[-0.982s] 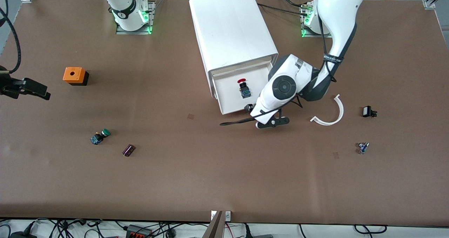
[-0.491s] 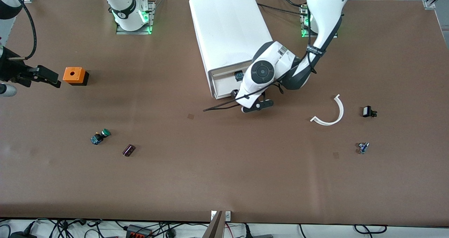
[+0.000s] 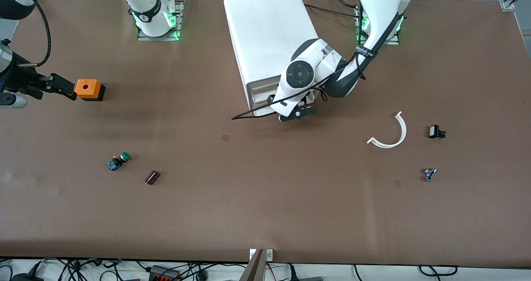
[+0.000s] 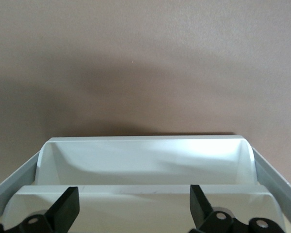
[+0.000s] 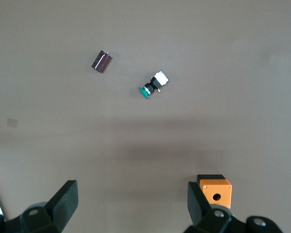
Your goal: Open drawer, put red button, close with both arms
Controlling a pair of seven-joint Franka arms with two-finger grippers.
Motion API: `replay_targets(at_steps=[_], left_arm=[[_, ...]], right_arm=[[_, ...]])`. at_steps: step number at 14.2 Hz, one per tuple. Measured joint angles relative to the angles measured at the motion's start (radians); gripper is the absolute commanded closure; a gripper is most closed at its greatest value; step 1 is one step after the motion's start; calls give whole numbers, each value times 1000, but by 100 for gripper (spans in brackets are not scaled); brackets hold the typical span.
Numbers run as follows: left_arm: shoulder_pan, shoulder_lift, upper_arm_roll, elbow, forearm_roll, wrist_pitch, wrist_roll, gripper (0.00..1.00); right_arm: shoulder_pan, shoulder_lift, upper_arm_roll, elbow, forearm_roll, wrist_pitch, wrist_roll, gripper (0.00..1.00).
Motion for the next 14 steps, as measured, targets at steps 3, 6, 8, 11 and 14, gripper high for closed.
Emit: replay_targets(at_steps=[3, 6, 8, 11, 14], left_arm=[[0, -12, -6, -2, 0, -44, -5, 0], [-1, -23, -9, -7, 0, -59, -5, 0], [1, -24, -9, -7, 0, -59, -5, 0], [55, -52, 1, -3, 6, -58, 0, 0], [195, -108, 3, 12, 61, -66, 72, 0]], right_arm=[[-1, 0, 0, 0, 0, 4, 0, 0], [-1, 3, 0, 0, 0, 7, 0, 0], [-1, 6, 0, -1, 0, 11, 0, 0], [-1, 6, 0, -1, 0, 14, 0, 0], [-1, 8, 0, -2, 0, 20, 0, 0]])
